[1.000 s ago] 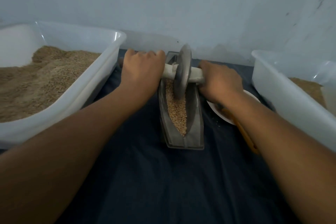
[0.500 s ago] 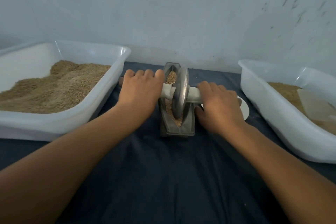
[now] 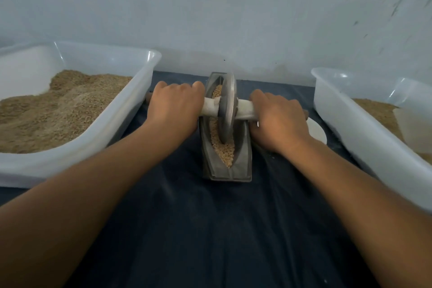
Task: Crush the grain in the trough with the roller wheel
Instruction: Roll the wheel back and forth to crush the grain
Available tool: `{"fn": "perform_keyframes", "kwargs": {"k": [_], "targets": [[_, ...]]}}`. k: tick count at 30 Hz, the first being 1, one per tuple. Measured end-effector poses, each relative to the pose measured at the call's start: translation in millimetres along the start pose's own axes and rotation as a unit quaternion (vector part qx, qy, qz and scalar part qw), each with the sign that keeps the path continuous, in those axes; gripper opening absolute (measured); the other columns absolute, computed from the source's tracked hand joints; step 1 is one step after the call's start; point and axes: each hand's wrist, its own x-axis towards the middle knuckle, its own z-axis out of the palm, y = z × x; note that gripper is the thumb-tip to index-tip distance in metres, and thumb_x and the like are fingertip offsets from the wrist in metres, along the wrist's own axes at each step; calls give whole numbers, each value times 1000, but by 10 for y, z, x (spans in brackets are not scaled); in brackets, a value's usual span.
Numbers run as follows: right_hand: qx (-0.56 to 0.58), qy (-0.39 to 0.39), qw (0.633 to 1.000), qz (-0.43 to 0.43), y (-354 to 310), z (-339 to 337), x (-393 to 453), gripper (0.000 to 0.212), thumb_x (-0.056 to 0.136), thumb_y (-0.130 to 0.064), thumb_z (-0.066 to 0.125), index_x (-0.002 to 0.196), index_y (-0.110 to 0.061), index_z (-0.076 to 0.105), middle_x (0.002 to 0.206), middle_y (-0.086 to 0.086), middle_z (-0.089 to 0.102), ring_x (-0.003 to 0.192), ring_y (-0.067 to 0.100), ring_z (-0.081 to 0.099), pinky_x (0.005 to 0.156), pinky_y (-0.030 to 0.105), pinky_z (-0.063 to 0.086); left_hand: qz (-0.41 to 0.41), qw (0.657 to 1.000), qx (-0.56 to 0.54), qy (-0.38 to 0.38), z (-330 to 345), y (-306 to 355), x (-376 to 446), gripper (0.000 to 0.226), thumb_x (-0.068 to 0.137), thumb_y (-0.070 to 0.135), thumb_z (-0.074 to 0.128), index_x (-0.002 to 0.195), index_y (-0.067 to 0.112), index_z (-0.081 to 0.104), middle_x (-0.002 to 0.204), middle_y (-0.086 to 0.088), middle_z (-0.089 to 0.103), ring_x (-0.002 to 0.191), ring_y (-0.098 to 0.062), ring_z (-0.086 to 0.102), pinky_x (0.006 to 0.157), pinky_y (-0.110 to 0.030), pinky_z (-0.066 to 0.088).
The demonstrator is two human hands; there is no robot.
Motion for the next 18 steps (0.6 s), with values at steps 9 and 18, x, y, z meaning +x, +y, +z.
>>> {"fn": "perform_keyframes", "kwargs": {"k": [9, 18], "targets": [[19, -28, 999, 27, 129, 218, 470, 21, 87, -36, 63, 103, -26, 53, 83, -4, 54, 73, 24, 50, 56, 33, 29, -12, 998, -8, 54, 250, -19, 356, 23, 91, 13, 58, 90, 18, 35, 67, 2, 36, 58, -19, 35, 70, -36, 28], [11, -29, 999, 26, 165, 248, 712, 21, 85, -32, 66, 104, -29, 58, 81, -4, 55, 71, 23, 45, 50, 27, 20, -29, 994, -44, 93, 383, -48, 506, 4, 96, 13, 52, 100, 12, 50, 81, -6, 58, 65, -22, 41, 73, -37, 29]]}}
